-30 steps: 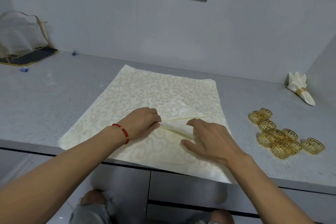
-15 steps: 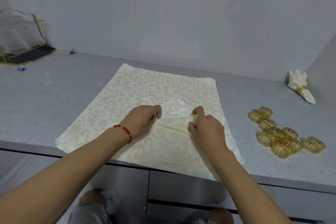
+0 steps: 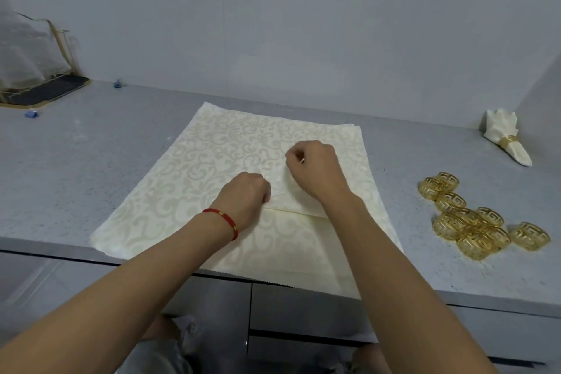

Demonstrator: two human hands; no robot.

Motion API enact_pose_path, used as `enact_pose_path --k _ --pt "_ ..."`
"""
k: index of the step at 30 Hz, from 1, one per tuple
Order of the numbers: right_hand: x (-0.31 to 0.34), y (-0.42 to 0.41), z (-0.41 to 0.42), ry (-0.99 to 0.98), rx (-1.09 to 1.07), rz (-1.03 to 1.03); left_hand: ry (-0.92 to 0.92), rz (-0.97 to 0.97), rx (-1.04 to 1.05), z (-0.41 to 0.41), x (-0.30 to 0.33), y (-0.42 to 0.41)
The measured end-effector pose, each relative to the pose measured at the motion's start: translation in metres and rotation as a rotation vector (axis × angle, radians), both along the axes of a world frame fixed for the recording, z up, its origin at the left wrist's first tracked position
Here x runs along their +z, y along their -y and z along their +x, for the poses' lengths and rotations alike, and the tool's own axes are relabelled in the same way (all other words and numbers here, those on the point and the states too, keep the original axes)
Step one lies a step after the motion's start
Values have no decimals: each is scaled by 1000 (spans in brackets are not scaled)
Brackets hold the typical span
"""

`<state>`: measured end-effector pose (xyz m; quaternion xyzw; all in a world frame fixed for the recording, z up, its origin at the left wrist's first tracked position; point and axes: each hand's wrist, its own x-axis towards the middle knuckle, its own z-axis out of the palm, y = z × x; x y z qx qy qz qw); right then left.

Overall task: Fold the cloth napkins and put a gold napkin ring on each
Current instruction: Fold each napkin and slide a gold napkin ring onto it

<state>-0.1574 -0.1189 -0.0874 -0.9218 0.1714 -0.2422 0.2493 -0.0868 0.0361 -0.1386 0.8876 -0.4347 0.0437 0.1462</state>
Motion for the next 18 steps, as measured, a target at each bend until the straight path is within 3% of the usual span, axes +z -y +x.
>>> enact_pose_path --k 2,5,8,13,18 --pt "-15 -1 19 47 -34 197 -3 -7 14 -1 1 1" --pt "-48 11 27 111 -201 317 -18 -28 30 0 1 1" --pt "-67 25 18 168 -275 465 -187 -112 132 -1 2 3" --pt "-68 24 26 76 -242 413 -286 -196 324 -8 7 9" --pt "-67 24 27 -10 -234 392 -240 -116 419 -1 3 15"
